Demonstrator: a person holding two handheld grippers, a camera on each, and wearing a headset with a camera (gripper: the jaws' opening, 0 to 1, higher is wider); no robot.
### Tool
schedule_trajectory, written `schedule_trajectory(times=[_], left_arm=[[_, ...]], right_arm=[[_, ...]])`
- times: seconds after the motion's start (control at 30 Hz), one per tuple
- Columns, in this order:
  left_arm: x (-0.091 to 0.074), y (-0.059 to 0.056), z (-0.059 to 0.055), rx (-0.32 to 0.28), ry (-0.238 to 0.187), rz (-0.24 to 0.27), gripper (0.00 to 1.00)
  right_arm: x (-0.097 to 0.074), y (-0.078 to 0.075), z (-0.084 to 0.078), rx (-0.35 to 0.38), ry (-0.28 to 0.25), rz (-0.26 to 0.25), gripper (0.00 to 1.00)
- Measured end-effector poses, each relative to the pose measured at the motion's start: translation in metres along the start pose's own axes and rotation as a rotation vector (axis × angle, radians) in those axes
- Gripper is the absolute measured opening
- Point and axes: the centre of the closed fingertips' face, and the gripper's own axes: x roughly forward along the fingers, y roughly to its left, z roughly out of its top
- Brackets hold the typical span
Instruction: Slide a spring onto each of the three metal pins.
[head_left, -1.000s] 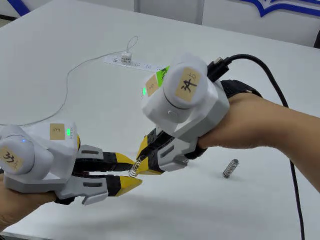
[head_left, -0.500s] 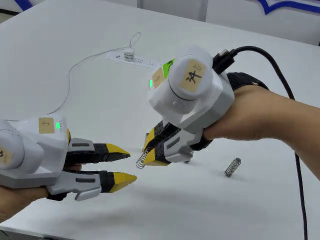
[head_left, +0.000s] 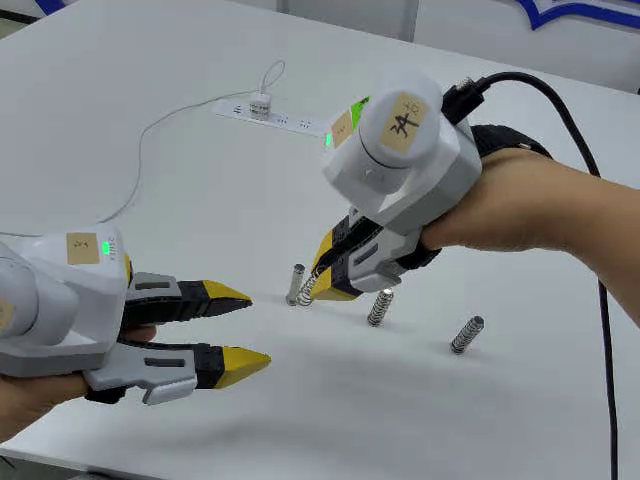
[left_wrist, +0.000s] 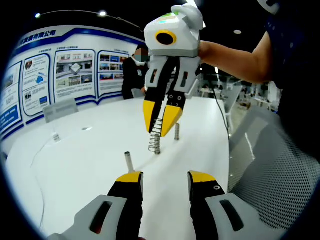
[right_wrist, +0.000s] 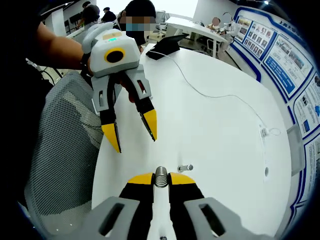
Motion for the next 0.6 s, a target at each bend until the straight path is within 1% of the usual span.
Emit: schedule_trajectory(times=[0.07,0.27,0.33,0.43,0.53,0.6], left_arm=[[0.0,0.001,-0.001,-0.002,0.001,0.001,0.37],[0.0,0.003,-0.001,-0.01,0.003,0.005,0.4],[0.0,0.003,-0.001,-0.01,0.004,0.004,0.4],[0.0,0.004,-0.002,-0.012,0.008,0.006,0.41],[-0.001,0.005,-0.003,-0.018,0.009,0.01,0.41],[-0.001,0.005,-0.004,-0.022,0.01,0.012,0.42]], right_arm=[[0.0,-0.005,-0.002,-0.005,0.014,-0.007,0.12],[0.0,-0.024,0.0,-0.014,0.032,-0.034,0.12],[0.002,-0.031,0.001,-0.017,0.036,-0.039,0.12],[0.005,-0.038,0.001,-0.025,0.049,-0.048,0.12],[0.009,-0.042,0.0,-0.025,0.06,-0.045,0.12],[0.015,-0.05,-0.001,-0.026,0.065,-0.042,0.12]])
